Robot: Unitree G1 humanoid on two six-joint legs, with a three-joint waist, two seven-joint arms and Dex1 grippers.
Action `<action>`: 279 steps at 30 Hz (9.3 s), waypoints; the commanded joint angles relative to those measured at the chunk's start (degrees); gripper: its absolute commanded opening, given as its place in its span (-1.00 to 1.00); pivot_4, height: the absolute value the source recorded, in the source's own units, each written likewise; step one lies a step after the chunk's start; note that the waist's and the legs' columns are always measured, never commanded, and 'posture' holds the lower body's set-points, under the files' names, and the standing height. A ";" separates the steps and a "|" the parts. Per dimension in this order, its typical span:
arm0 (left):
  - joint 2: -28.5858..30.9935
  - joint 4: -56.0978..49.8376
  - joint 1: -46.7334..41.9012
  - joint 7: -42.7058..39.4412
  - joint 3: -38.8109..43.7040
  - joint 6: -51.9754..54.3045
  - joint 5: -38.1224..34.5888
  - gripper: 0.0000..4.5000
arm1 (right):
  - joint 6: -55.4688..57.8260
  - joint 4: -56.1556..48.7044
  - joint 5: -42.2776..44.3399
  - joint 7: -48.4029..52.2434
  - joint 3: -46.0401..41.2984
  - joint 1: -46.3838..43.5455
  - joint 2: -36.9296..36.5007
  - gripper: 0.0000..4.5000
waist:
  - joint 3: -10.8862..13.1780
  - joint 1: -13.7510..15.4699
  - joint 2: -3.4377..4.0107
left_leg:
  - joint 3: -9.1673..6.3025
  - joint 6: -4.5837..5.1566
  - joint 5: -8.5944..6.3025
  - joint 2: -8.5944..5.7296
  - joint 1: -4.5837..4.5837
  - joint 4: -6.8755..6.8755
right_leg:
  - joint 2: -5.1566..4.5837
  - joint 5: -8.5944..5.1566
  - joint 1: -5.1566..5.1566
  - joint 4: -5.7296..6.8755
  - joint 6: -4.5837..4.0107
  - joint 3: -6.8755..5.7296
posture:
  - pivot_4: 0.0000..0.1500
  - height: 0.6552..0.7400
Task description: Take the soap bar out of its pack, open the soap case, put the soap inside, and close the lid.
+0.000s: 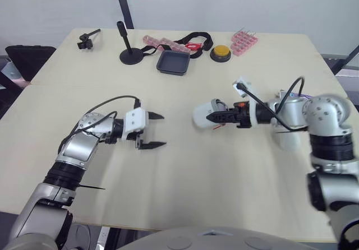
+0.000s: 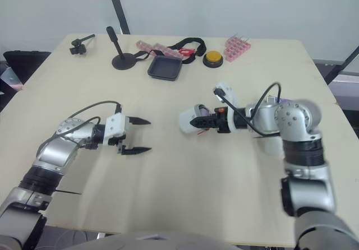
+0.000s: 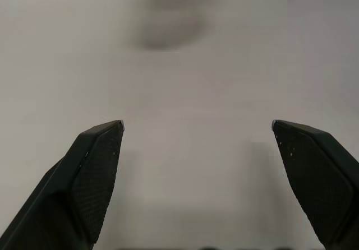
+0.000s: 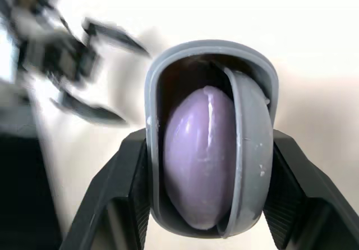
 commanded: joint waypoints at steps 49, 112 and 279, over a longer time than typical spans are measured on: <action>-12.21 -6.36 -7.16 4.17 -8.41 12.77 -1.69 0.35 | -35.22 -9.98 -53.15 42.06 40.49 -13.77 -8.25 -0.03 | -0.01 -0.38 -0.11 | 0.00 0.09 0.04 0.05 -0.03 0.23 | 0.03 0.00 0.07 0.33 -0.01 0.07 | 1.00 1.00; -12.44 -6.06 -1.04 5.41 -0.75 3.84 -6.98 -0.17 | -37.16 -12.13 -47.75 45.65 18.80 -6.07 -17.63 0.99 | -0.02 -0.24 -0.10 | 0.00 0.14 0.06 0.11 -0.06 0.41 | 0.04 -0.01 0.06 0.43 -0.02 0.08 | 1.00 1.00; -28.46 16.12 -8.38 2.55 -6.54 -14.15 1.39 -0.17 | -21.92 -13.55 -45.64 47.75 40.94 -20.72 -19.18 -0.14 | -0.08 0.42 0.04 | 0.11 0.51 0.05 0.12 -0.32 0.88 | -0.13 -0.01 -0.08 0.67 -0.03 0.08 | 1.00 1.00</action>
